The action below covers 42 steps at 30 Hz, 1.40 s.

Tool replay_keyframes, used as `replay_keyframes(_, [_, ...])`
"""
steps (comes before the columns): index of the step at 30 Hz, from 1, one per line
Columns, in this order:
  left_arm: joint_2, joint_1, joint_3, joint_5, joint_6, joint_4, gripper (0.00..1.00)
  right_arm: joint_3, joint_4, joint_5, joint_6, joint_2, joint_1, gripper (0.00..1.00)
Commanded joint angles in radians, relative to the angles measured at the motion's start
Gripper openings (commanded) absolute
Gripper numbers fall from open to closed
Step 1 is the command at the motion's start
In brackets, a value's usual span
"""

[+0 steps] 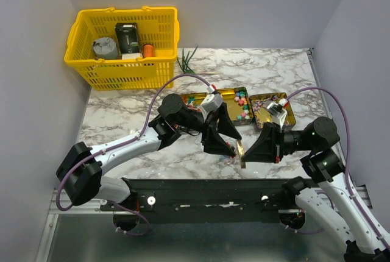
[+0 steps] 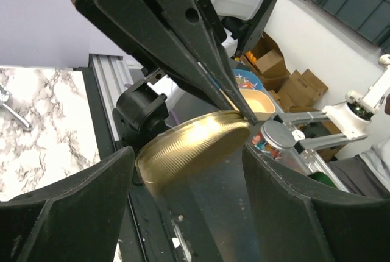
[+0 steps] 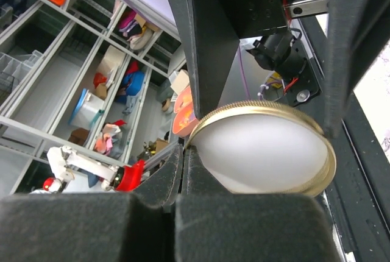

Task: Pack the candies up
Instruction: Pick up the bottle lid at the center of the board, then close the bottle lid on the packing bottle.

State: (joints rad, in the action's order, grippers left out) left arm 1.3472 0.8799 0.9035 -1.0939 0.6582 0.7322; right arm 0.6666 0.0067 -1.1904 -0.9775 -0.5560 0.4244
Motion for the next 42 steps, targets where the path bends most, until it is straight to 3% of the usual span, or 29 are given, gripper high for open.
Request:
replay_keyframes(1, [0.001,0.011,0.031,-0.037,-0.084,-0.093,0.89,-0.007,0.067,-0.031,-0.026,0.011,0.005,0.01])
replay_keyframes(4, [-0.023,0.013,0.032,-0.021,-0.141,-0.152,0.97,-0.015,0.058,-0.032,-0.029,0.025,0.005,0.01])
replay_keyframes(9, [-0.042,0.022,0.022,-0.044,-0.134,-0.142,0.91,-0.038,0.058,-0.026,-0.024,0.024,0.005,0.01])
replay_keyframes(21, [-0.037,0.048,-0.024,-0.034,-0.103,-0.099,0.33,-0.053,0.087,-0.008,-0.006,-0.015,0.005,0.01])
replay_keyframes(22, [-0.039,0.048,-0.028,-0.026,-0.101,-0.1,0.25,-0.056,0.087,0.0,-0.004,-0.013,0.007,0.03])
replay_keyframes(25, [-0.042,0.048,-0.041,-0.014,-0.1,-0.105,0.16,-0.076,0.076,0.035,-0.007,-0.019,0.005,0.09])
replay_keyframes(29, [-0.054,0.048,-0.066,0.043,-0.075,-0.105,0.08,-0.11,0.073,0.074,-0.012,-0.041,0.005,0.15])
replay_keyframes(32, [-0.065,0.048,-0.081,0.08,-0.066,-0.119,0.06,-0.134,0.067,0.112,-0.003,-0.051,0.005,0.39])
replay_keyframes(33, [-0.066,0.048,-0.081,0.11,-0.071,-0.151,0.05,-0.136,0.059,0.129,0.011,-0.048,0.005,0.53])
replay_keyframes(35, [-0.072,0.048,-0.083,0.143,-0.074,-0.184,0.05,-0.13,0.006,0.197,0.065,-0.042,0.005,0.61])
replay_keyframes(42, [-0.089,0.047,-0.106,0.366,-0.026,-0.347,0.06,-0.088,-0.286,0.506,0.232,-0.021,0.005,0.68])
